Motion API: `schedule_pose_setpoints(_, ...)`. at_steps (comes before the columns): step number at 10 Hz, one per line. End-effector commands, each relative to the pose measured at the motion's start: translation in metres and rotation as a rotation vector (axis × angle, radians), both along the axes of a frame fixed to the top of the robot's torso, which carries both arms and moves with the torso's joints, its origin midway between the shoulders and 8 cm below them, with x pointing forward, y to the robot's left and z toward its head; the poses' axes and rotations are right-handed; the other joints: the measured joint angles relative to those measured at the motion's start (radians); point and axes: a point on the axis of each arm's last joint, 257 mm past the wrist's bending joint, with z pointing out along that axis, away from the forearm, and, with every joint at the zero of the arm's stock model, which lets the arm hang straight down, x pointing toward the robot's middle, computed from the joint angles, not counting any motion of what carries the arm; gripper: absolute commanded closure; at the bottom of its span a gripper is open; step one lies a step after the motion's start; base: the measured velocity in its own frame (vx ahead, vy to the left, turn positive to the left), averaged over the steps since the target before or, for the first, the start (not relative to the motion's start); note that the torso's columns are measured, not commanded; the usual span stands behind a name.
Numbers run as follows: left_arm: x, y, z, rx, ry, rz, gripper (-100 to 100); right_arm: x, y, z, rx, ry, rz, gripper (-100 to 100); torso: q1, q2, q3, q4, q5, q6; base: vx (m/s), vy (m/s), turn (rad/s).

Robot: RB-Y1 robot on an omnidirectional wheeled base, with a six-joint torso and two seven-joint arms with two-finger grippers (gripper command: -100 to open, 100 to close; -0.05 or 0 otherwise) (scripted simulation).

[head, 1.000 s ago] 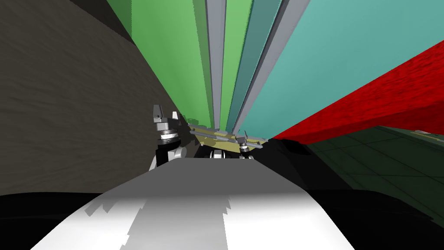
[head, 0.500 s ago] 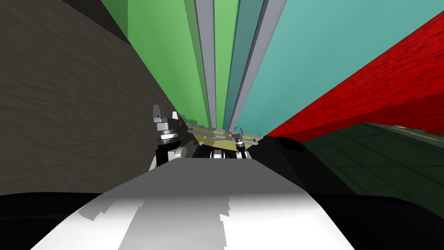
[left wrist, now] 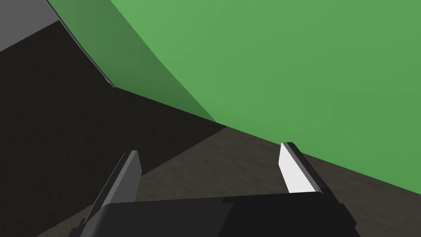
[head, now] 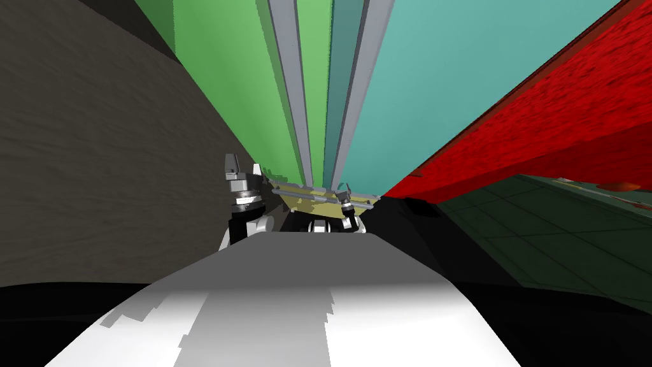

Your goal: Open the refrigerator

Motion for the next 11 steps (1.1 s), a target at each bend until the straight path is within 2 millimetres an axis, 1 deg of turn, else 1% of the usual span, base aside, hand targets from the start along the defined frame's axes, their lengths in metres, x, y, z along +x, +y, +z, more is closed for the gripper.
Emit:
schedule_pose_setpoints(1, 0.0, 0.0, 0.0, 0.0, 0.0, 0.0, 0, 0.016, 0.026, 0.004, -0.021, 0.001, 0.027, -100, 0.003, 0.0, 0.0, -0.001, 0.0, -0.001, -0.05, -0.048, -0.087)
schedule_pose_setpoints(2, 0.0, 0.0, 0.0, 0.0, 0.0, 0.0, 0, 0.02, 0.033, 0.013, -0.026, -0.02, 0.039, -100, 0.003, 0.001, 0.001, -0.002, 0.0, -0.002, -0.055, -0.058, -0.047)
schedule_pose_setpoints(3, 0.0, 0.0, 0.0, 0.0, 0.0, 0.0, 0, 0.016, 0.025, 0.002, -0.027, 0.005, 0.024, -100, 0.004, 0.001, 0.001, -0.002, 0.0, -0.003, -0.014, -0.027, 0.007)
schedule_pose_setpoints(4, 0.0, 0.0, 0.0, 0.0, 0.0, 0.0, 0, 0.006, 0.009, 0.011, -0.004, -0.031, 0.011, 100, 0.003, 0.0, 0.0, -0.004, 0.0, 0.0, 0.049, 0.057, 0.139)
schedule_pose_setpoints(5, 0.0, 0.0, 0.0, 0.0, 0.0, 0.0, 0, 0.006, 0.01, 0.013, -0.001, -0.035, 0.013, 100, 0.004, -0.003, -0.002, -0.002, 0.001, 0.002, 0.053, 0.074, 0.041)
schedule_pose_setpoints(6, 0.0, 0.0, 0.0, 0.0, 0.0, 0.0, 0, -0.009, -0.008, 0.008, 0.004, -0.035, -0.008, 100, 0.002, 0.001, 0.0, 0.002, 0.001, 0.002, 0.087, 0.087, 0.076)
schedule_pose_setpoints(7, 0.0, 0.0, 0.0, 0.0, 0.0, 0.0, 0, -0.01, -0.013, 0.012, 0.018, -0.049, -0.01, 100, -0.001, 0.001, 0.0, 0.003, 0.001, 0.003, 0.066, 0.086, 0.025)
schedule_pose_setpoints(8, 0.0, 0.0, 0.0, 0.0, 0.0, 0.0, 0, -0.026, -0.025, 0.007, 0.015, -0.047, -0.022, 100, -0.003, 0.002, 0.0, 0.006, 0.001, 0.003, 0.078, 0.082, 0.068)
schedule_pose_setpoints(9, 0.0, 0.0, 0.0, 0.0, 0.0, 0.0, 0, -0.027, -0.035, 0.011, 0.03, -0.06, -0.031, 100, -0.003, 0.002, 0.0, 0.005, 0.001, 0.002, 0.062, 0.059, 0.028)
schedule_pose_setpoints(10, 0.0, 0.0, 0.0, 0.0, 0.0, 0.0, 0, -0.027, -0.035, 0.011, 0.03, -0.06, -0.031, 100, -0.003, 0.0, -0.001, 0.006, 0.002, 0.001, 0.016, 0.014, -0.002)
schedule_pose_setpoints(11, 0.0, 0.0, 0.0, 0.0, 0.0, 0.0, 0, -0.044, -0.048, 0.005, 0.031, -0.053, -0.042, 100, -0.004, 0.001, 0.0, 0.006, 0.002, 0.002, 0.057, 0.031, 0.105)
